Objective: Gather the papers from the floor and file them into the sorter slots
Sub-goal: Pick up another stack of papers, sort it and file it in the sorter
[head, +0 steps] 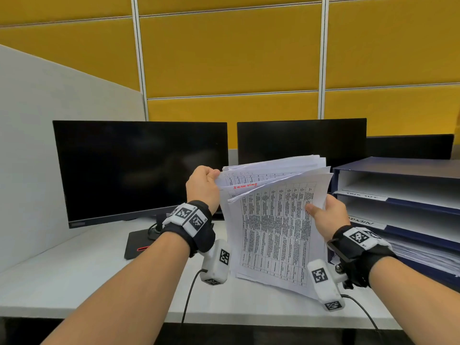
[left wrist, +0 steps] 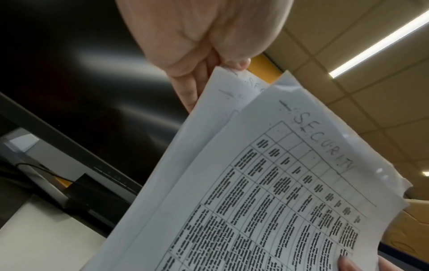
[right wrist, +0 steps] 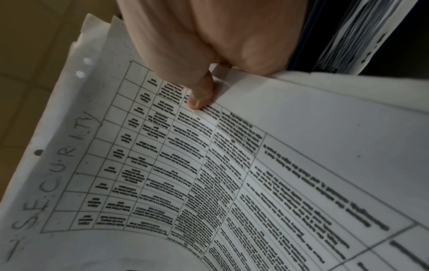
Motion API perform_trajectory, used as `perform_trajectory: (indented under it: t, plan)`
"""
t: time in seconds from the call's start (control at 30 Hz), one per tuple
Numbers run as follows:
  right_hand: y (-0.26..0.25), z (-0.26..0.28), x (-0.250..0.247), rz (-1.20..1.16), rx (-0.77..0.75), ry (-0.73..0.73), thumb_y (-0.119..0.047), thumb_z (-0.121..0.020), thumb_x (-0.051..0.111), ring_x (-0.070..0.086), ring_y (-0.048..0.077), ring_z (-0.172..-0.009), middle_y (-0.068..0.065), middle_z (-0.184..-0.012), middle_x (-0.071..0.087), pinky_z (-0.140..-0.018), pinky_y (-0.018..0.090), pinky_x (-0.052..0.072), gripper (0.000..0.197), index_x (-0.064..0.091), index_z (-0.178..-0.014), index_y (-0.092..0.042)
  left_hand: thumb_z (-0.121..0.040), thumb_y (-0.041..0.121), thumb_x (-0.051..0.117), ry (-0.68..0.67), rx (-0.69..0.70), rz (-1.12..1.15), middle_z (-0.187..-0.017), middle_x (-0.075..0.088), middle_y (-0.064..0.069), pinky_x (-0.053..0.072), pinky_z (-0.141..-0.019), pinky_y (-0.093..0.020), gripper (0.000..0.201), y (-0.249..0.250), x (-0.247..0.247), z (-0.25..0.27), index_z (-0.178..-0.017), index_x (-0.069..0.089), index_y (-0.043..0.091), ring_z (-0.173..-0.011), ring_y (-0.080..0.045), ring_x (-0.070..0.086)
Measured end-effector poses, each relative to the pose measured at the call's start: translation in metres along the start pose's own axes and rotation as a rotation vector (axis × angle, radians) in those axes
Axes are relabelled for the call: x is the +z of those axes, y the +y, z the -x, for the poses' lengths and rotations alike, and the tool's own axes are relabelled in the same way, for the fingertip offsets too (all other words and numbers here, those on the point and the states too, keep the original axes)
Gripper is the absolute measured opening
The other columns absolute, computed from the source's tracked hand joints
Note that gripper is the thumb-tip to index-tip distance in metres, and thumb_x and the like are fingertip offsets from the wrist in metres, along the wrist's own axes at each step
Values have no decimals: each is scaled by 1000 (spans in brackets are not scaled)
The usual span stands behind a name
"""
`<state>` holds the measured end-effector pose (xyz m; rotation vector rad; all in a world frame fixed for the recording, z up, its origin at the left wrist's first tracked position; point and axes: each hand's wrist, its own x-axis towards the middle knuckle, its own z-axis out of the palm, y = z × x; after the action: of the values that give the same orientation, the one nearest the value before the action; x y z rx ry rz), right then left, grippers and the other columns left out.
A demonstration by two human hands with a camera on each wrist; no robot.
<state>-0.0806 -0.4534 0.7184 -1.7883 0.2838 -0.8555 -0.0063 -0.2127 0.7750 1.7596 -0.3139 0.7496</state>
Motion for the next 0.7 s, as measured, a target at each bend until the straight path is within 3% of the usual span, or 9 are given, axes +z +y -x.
perform_trajectory:
  t: [0.1, 0.23, 0.33, 0.43, 0.57, 0.7]
  plan:
    - [3, -1, 0, -8, 12, 24, -4, -92, 58, 61, 29, -107, 14, -119, 65, -96, 42, 47, 27, 59, -119, -3, -99, 25, 47, -44, 3, 60, -94, 60, -4, 53, -75, -30, 16, -5, 5, 2, -97, 55, 12, -90, -19, 61]
    - [7, 0, -1, -9, 26, 29, -4, -92, 58, 60, 29, -109, 12, -121, 64, -96, 42, 46, 29, 59, -120, -3, -91, 25, 63, -139, 31, 75, -89, 64, 2, 51, -73, -23, 11, -12, 6, 7, -93, 60, 15, -83, -11, 62]
    - [12, 0, -2, -29, 46, 20, -5, -91, 59, 60, 30, -110, 12, -121, 64, -98, 46, 46, 29, 58, -120, -5, -91, 24, 62, -136, -14, 60, -86, 67, -5, 58, -79, -38, 11, -21, 6, 3, -83, 58, 17, -84, -22, 67]
    - [11, 0, -3, -41, 46, 10, -5, -91, 59, 60, 27, -107, 11, -120, 64, -97, 45, 46, 28, 58, -120, -6, -94, 23, 56, -80, -77, 83, -90, 66, -8, 59, -78, -44, 15, -24, 6, 0, -80, 52, 20, -86, -24, 67]
    - [12, -3, -2, -53, 46, 18, -6, -91, 59, 60, 24, -102, 11, -119, 65, -96, 44, 47, 28, 58, -120, -6, -96, 21, 52, 52, -108, 70, -89, 58, -4, 48, -70, -31, 11, -24, 4, -5, -91, 52, 12, -84, -19, 58]
    - [18, -5, -1, -42, 52, 45, -7, -90, 61, 61, 25, -100, 12, -116, 66, -94, 44, 48, 26, 59, -116, -5, -92, 18, 57, 9, -156, 166, -95, 62, -6, 55, -76, -37, 9, -32, 3, -4, -98, 55, 12, -86, -21, 61]
